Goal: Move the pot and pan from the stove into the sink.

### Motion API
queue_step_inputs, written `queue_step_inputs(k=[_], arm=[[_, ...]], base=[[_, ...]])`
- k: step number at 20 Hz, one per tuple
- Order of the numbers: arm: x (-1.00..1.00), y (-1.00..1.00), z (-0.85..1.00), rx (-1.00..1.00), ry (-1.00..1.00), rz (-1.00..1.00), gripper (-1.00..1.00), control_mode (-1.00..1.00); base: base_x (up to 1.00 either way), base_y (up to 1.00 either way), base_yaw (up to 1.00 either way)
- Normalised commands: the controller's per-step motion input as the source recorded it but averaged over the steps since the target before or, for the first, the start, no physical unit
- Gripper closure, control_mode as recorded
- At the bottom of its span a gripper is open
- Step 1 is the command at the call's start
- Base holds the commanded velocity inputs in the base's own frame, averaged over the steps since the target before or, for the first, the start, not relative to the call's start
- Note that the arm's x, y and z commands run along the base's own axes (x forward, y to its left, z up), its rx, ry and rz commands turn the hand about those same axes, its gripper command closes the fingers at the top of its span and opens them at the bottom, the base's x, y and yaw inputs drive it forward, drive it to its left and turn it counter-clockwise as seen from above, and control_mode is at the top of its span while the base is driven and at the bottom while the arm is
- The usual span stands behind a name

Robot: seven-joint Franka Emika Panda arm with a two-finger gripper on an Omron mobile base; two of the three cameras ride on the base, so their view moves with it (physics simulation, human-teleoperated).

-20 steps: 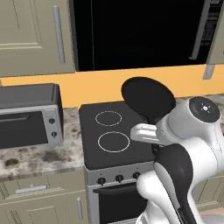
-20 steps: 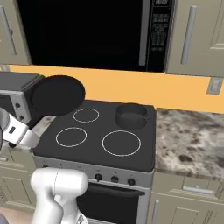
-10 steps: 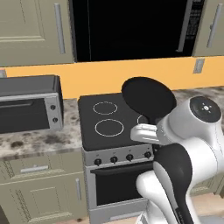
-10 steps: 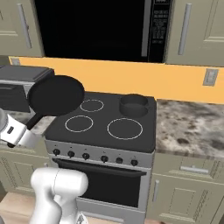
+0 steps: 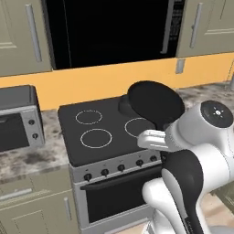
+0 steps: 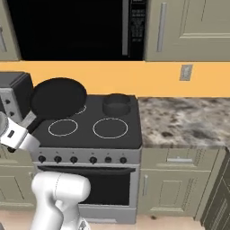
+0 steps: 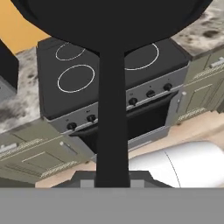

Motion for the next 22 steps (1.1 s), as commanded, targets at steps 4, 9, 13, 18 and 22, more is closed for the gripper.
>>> queue_step_inputs(k=[4,9,13,18,22], arm=[[0.00,0.00,0.00,0.00,0.00,0.00,1.00,1.00],[0.00,0.00,0.00,0.00,0.00,0.00,1.00,1.00],[0.00,0.00,0.00,0.00,0.00,0.00,1.00,1.00],[0.00,0.00,0.00,0.00,0.00,0.00,1.00,1.00],[0.00,0.00,0.00,0.00,0.00,0.00,1.00,1.00]], base=[[0.00,-0.05,-0.41],[0.00,-0.06,-0.40],[0.00,-0.09,-0.38],[0.00,-0.07,-0.37],[0.00,-0.07,-0.37]])
